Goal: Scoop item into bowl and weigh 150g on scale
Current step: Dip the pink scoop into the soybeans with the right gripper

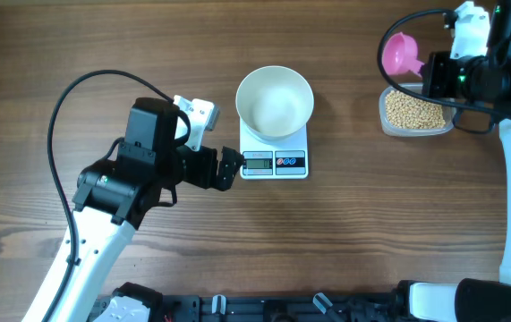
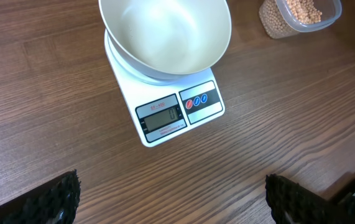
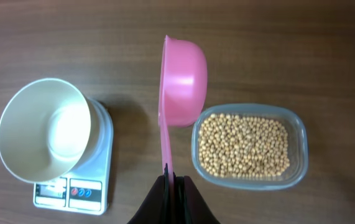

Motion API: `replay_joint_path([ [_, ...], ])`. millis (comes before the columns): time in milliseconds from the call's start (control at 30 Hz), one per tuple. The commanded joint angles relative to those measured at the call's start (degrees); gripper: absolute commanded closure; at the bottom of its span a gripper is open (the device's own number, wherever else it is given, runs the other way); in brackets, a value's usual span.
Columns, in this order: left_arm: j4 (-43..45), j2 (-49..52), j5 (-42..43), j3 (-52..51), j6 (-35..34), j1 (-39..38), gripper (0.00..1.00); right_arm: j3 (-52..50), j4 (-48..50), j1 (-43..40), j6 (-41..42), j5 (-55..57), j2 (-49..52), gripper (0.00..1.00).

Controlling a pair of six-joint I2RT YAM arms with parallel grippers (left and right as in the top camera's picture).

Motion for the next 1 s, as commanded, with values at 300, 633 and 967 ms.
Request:
replay_joint_path([
  [300,0.0,-0.3,0.5,0.0,-0.3,0.4,0.0,0.9,6.0,0.1,0.3,0.9,-0.5,0.96],
  [633,0.0,-0.3,0.5,0.0,-0.3,0.4,0.0,0.9,4.2,0.1,-3.9,7.7,-0.5,0.96],
  [967,0.0,-0.3,0.5,0.0,-0.3,0.4,0.0,0.7,-3.8,0.1,-9.2,20.1,-0.4,0.96],
])
